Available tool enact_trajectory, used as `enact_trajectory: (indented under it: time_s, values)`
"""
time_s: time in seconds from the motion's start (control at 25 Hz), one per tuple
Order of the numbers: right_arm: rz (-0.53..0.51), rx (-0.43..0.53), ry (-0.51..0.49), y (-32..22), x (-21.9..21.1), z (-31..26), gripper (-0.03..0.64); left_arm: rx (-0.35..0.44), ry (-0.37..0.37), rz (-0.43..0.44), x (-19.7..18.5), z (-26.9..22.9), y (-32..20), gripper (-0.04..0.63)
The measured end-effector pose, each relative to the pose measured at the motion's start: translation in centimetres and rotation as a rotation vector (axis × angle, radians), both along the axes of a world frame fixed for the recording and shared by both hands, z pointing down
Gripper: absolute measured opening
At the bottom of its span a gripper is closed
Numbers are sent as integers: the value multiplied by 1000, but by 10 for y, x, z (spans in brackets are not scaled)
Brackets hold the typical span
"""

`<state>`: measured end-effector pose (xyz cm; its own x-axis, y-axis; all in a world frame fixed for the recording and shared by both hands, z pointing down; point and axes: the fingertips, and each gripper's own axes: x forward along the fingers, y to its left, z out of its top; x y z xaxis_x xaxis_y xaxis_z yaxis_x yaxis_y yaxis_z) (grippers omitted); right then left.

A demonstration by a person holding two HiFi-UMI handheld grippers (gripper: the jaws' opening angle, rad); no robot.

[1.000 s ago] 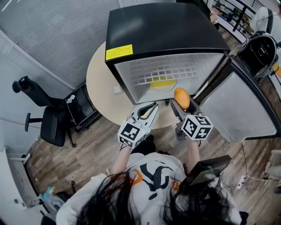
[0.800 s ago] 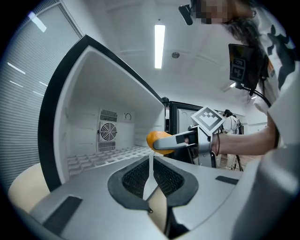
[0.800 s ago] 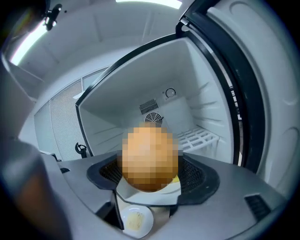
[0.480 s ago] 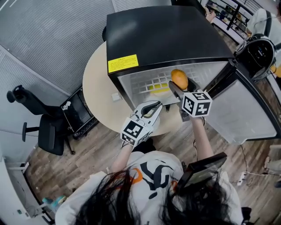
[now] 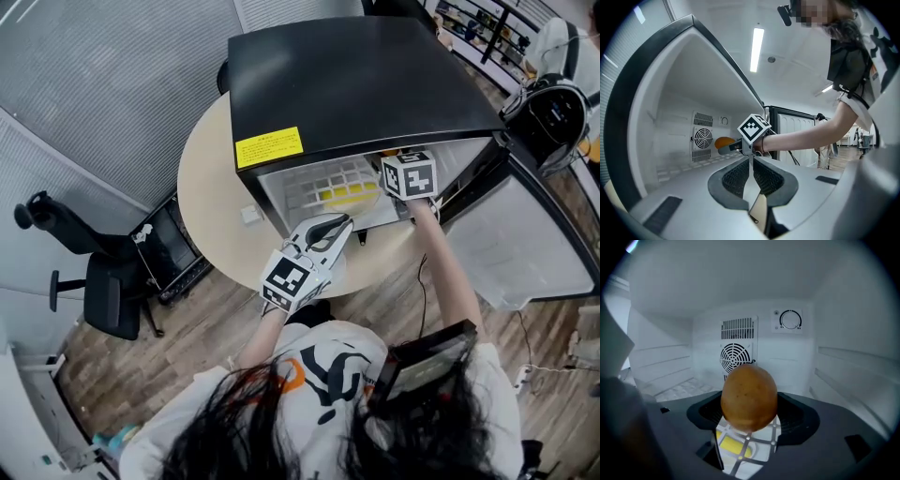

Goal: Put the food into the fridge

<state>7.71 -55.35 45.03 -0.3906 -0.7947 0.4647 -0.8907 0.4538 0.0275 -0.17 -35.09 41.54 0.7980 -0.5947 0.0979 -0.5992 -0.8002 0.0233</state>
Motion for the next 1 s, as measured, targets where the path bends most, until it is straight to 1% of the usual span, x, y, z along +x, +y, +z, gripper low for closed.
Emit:
enact_trajectory:
  time_s: [0.24,0.4,0.48,0.8,1.0]
  values:
    - [-17,-32,73,-14,-3,16,344,-12,-3,-13,-6,4,-5,23]
    - [-46,-48,166,-11,-9,16,344,-17,-6,-17,-7,5,-4,23]
    - [-60,-49,196,-10,-12,20,344,-17,-7,-16,-6,5,-2,23]
    - [-61,8,194,-3,-13,20,345,-13,-22,-18,-4,4,8,23]
    - [-20,30,79,8,-7,3,345,-11,-31,-35,-7,4,12,23]
